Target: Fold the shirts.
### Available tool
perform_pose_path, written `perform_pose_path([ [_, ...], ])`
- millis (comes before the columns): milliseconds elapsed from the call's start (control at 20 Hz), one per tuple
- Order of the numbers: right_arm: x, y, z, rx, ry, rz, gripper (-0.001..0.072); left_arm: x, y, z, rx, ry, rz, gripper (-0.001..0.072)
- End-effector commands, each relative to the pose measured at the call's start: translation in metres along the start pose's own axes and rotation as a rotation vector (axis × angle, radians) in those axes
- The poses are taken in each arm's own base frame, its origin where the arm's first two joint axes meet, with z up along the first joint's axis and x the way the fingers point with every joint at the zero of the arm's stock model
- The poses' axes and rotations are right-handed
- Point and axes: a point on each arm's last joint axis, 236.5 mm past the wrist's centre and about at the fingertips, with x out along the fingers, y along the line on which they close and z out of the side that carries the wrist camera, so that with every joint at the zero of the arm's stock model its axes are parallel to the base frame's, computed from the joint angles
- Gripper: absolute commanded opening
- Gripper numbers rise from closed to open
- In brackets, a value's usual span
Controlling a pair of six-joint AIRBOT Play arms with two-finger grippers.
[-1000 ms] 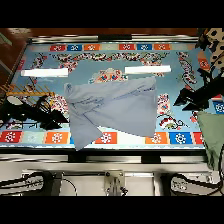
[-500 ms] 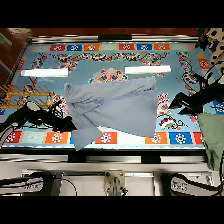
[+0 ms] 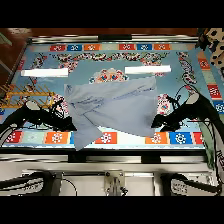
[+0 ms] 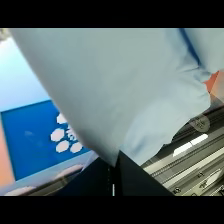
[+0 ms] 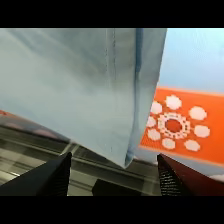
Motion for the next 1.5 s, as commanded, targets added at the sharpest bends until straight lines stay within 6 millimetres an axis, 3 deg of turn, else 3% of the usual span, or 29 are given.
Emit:
perform_pose_path([
  [0, 0.028, -0.004, 0.002, 0.012, 0.009, -0.018, 0.0653, -0.006, -0.005, 0.0, 0.024, -0.014, -0.002, 0.0028],
  [100, 0.031, -0.008, 0.008, 0.011, -0.006, -0.022, 0.0653, -0.007, -0.006, -0.001, 0.027, -0.016, -0.002, 0.0028],
  [300, -0.003, -0.007, 0.058, 0.109, -0.196, 0.069, 0.0653, -0.01, -0.008, 0.0, 0.035, -0.026, -0.002, 0.0028],
  [350, -0.008, -0.009, 0.062, 0.127, -0.214, 0.083, 0.0641, -0.01, -0.008, 0.0, 0.035, -0.026, -0.001, 0.0028],
  [400, -0.008, -0.01, 0.059, 0.132, -0.199, 0.089, 0.0565, -0.01, -0.008, 0.0, 0.034, -0.027, -0.001, 0.0028],
  [650, -0.004, -0.008, 0.035, 0.09, -0.1, 0.083, 0.0563, -0.01, -0.009, 0.0, 0.034, -0.027, -0.002, 0.0028],
  [750, 0.0, 0.004, 0.024, 0.054, -0.05, 0.099, 0.0563, -0.01, -0.009, 0.0, 0.03, -0.025, -0.002, 0.0028],
  [1050, 0.025, 0.009, -0.007, 0.007, 0.067, 0.046, 0.0563, -0.01, -0.009, 0.0, 0.031, -0.025, -0.002, 0.0028],
  [1200, 0.029, 0.007, -0.008, 0.023, 0.065, 0.041, 0.056, -0.01, -0.008, 0.0, 0.031, -0.026, -0.001, 0.0028],
  [1300, 0.028, 0.017, 0.004, 0.042, 0.017, 0.08, 0.0432, -0.01, -0.008, 0.0, 0.035, -0.027, -0.001, 0.0028],
  [1350, 0.028, 0.023, 0.009, 0.05, -0.005, 0.106, 0.0432, -0.01, -0.008, 0.0, 0.034, -0.028, -0.001, 0.0028],
  [1400, 0.028, 0.028, 0.011, 0.048, -0.014, 0.119, 0.0358, -0.01, -0.008, 0.001, 0.035, -0.029, -0.001, 0.0028],
  [1450, 0.03, 0.031, 0.01, 0.04, -0.009, 0.118, 0.0226, -0.01, -0.008, 0.001, 0.035, -0.029, 0.0, 0.0028],
])
